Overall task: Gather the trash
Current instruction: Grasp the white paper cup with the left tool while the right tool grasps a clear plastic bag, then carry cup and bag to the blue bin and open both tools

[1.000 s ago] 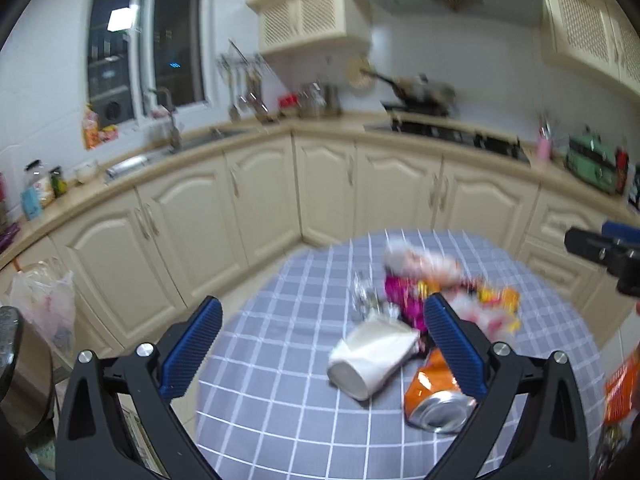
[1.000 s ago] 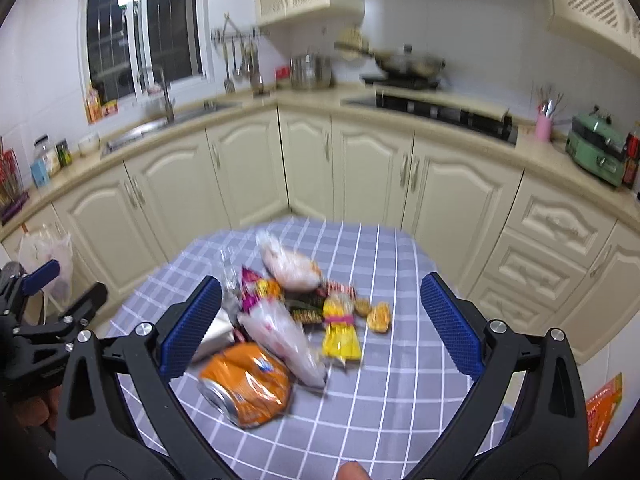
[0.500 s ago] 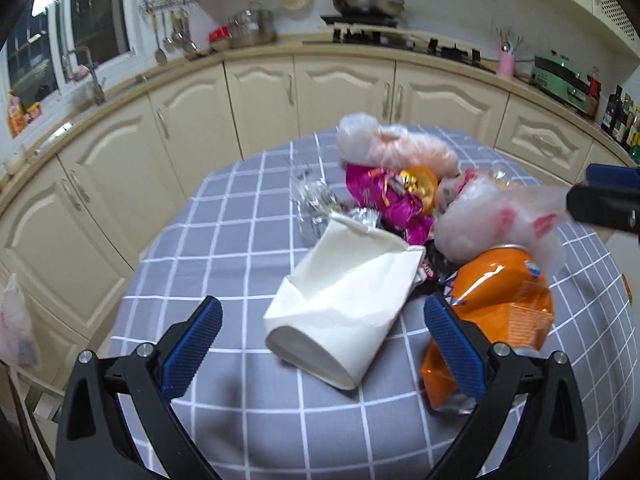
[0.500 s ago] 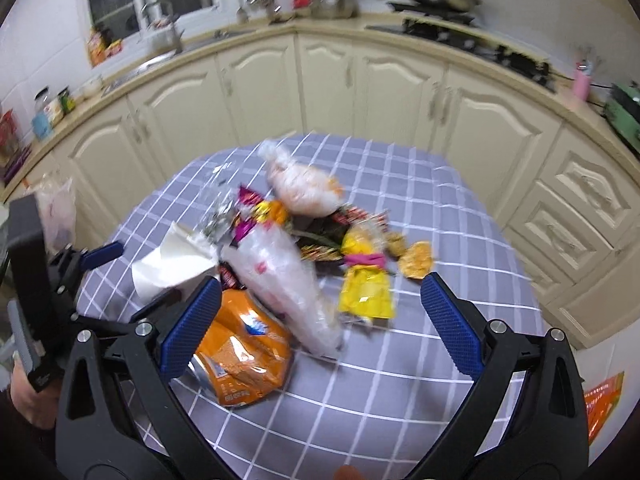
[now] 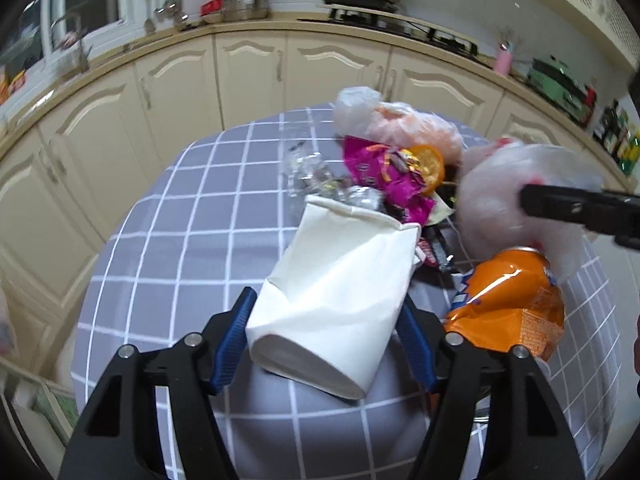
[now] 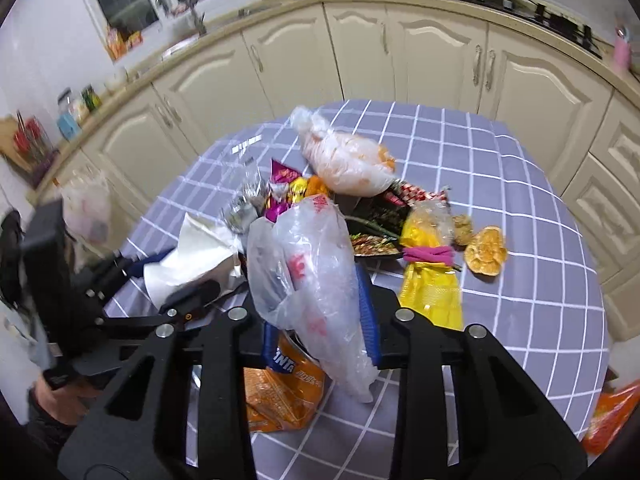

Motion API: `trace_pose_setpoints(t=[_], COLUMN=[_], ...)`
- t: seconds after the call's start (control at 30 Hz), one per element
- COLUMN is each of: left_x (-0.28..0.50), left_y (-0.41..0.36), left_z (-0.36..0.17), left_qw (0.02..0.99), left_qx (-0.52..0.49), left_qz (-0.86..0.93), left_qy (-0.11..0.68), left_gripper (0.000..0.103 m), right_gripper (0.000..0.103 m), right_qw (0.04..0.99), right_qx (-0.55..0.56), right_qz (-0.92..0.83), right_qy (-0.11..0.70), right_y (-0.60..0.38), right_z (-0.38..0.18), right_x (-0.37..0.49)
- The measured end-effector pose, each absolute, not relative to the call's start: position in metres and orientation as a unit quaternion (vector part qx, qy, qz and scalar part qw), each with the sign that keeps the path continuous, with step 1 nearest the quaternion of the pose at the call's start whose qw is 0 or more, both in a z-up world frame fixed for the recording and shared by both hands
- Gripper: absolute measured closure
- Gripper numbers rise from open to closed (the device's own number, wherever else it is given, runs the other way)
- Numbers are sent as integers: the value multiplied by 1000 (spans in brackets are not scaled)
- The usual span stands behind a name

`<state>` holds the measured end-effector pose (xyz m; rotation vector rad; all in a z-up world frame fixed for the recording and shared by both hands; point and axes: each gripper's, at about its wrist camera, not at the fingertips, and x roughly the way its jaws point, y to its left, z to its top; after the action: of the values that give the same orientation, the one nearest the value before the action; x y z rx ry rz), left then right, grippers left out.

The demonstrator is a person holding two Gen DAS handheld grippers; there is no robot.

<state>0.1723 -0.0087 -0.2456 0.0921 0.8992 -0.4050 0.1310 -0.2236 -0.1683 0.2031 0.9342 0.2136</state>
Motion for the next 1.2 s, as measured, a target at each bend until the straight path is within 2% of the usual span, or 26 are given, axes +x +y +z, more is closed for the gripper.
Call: trace_pose_setpoints(t=[0.27, 0.53, 0.7, 0.87, 1.0, 1.2], left_x=[153, 111, 83, 53, 29, -1], left_y=[14, -20, -109, -230, -321, -453], left_z=[-227, -160, -125, -122, -145, -231], left_qw=[898, 924, 910, 871, 826, 732], left_qx=[5, 11, 35, 77, 114, 184], left_qz=[-157, -162, -248, -353, -416, -474], left_qy=[410, 347, 329, 334, 361, 453], left_gripper=[38, 38, 38, 38, 37, 37], right_gripper=[72, 73, 73, 73, 73, 73], right_qw=[889, 903, 922, 911, 872, 804], right_qx=[176, 239, 270, 311, 361, 433], right_qz=[131, 132, 59, -68, -167, -240], right_qy=[402, 331, 271, 262, 287, 328], right_y=[-258, -310, -392, -495, -576, -640], right_z=[-146, -118, -98, -123, -180, -268], right_x=[101, 55, -3, -67, -114, -153])
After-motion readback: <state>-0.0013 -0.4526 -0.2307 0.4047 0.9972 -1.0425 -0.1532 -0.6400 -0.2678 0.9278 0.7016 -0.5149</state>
